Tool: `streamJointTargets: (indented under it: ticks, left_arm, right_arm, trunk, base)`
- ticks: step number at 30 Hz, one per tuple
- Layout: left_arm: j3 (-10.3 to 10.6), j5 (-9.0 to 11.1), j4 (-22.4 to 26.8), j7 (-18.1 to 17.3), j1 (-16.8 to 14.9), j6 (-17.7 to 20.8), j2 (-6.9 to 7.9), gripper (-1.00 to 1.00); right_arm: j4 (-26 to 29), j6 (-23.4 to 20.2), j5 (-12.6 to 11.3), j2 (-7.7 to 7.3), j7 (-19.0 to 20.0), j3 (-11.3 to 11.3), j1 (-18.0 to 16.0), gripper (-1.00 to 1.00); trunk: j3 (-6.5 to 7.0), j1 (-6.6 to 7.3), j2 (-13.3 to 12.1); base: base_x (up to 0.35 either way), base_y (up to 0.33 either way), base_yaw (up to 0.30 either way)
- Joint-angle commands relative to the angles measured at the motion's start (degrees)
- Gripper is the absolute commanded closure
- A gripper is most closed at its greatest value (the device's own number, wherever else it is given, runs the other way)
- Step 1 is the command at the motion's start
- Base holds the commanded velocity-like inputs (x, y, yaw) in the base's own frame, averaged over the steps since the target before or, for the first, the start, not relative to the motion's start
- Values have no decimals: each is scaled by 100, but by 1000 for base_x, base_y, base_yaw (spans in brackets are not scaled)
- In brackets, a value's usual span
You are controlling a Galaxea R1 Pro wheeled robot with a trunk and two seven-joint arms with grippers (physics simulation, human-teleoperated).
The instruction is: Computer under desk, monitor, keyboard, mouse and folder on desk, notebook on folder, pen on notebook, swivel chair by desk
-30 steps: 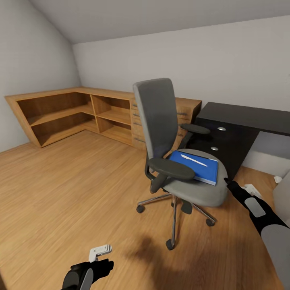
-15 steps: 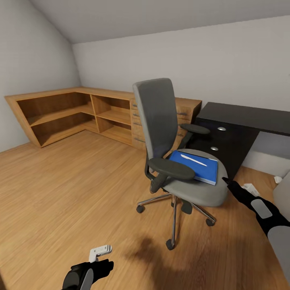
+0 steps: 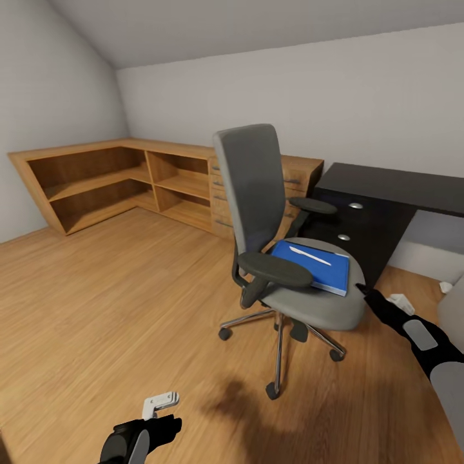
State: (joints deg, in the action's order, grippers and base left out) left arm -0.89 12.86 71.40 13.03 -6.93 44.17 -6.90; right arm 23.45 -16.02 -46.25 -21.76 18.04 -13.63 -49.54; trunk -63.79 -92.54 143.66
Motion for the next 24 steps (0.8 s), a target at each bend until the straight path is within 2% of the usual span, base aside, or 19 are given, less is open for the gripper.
streamJointTargets:
  ticks: [1, 24]
  left_arm:
    - [-7, 60, 6, 41, -2, 21, -4, -100]
    - [2, 50, -3, 59, -2, 12, -21, -100]
  right_arm:
    - [2, -50, -33, 1, 15, -34, -3, -100]
    - [1, -42, -24, 5, 16, -34, -3, -100]
  trunk:
    - [-10, 1, 2]
    - [-168, 1, 2]
  base:
    - [0, 0, 76]
    - [0, 0, 142]
